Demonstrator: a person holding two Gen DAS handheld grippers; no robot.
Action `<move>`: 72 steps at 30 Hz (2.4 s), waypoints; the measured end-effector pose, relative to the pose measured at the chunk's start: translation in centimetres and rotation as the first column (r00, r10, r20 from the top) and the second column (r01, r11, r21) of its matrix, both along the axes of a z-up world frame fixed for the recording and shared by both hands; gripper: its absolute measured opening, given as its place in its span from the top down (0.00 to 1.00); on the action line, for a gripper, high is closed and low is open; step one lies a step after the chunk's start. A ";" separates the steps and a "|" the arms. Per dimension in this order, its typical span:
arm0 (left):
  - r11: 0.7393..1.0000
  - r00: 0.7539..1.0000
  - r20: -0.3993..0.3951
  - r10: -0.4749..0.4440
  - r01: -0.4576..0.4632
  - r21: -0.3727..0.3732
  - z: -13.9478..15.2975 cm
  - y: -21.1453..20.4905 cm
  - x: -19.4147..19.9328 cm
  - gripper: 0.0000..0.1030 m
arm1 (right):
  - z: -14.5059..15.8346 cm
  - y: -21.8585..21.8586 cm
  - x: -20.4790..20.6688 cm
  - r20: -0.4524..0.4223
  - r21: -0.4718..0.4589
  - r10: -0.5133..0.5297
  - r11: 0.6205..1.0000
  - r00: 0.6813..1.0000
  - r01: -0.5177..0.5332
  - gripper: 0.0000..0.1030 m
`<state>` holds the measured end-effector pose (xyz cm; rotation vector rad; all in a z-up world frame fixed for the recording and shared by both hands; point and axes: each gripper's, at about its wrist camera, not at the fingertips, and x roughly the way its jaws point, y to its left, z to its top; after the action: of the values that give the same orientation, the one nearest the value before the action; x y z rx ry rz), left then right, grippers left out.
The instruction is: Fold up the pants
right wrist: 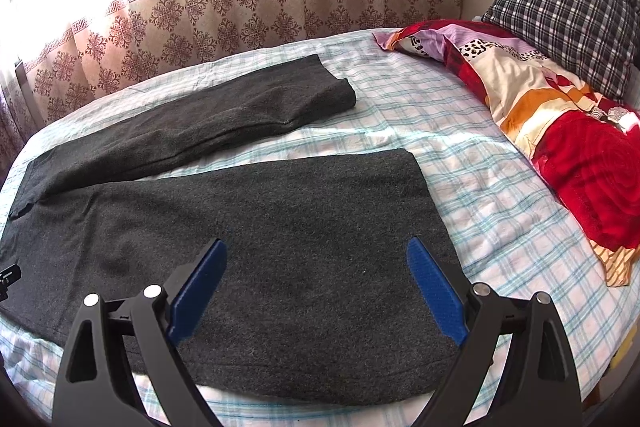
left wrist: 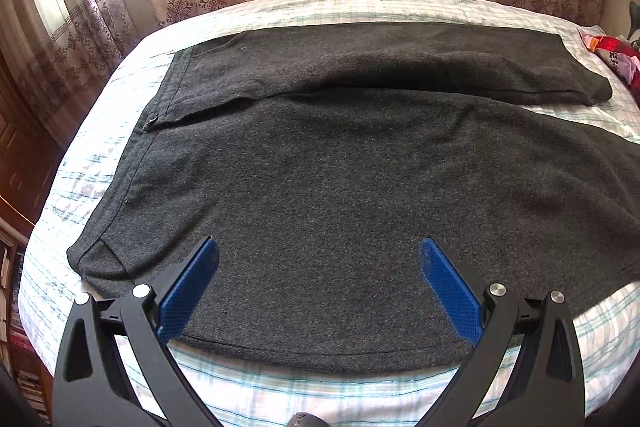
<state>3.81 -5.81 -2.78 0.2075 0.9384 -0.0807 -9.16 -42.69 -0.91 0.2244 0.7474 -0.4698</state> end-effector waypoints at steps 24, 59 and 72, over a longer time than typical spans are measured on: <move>0.998 0.998 -0.017 -0.063 0.063 0.018 -0.2 -4.9 4.3 0.02 | -0.6 -8.3 2.3 -0.010 0.076 -0.114 0.991 0.993 0.115 0.05; 0.997 0.994 -0.101 -0.052 0.057 0.055 -4.9 -9.3 12.3 0.02 | -2.2 -18.6 7.9 -0.006 0.256 -0.075 0.964 0.997 0.074 0.37; 0.995 0.993 -0.096 -0.074 0.079 0.053 -5.3 -9.4 12.6 0.02 | -4.0 -14.4 10.4 -0.083 0.207 0.093 0.976 0.992 -0.074 0.85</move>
<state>16.46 -15.18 -8.04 0.2944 1.0273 -0.1354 1.23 -57.13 -4.86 0.3632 0.8933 -0.3251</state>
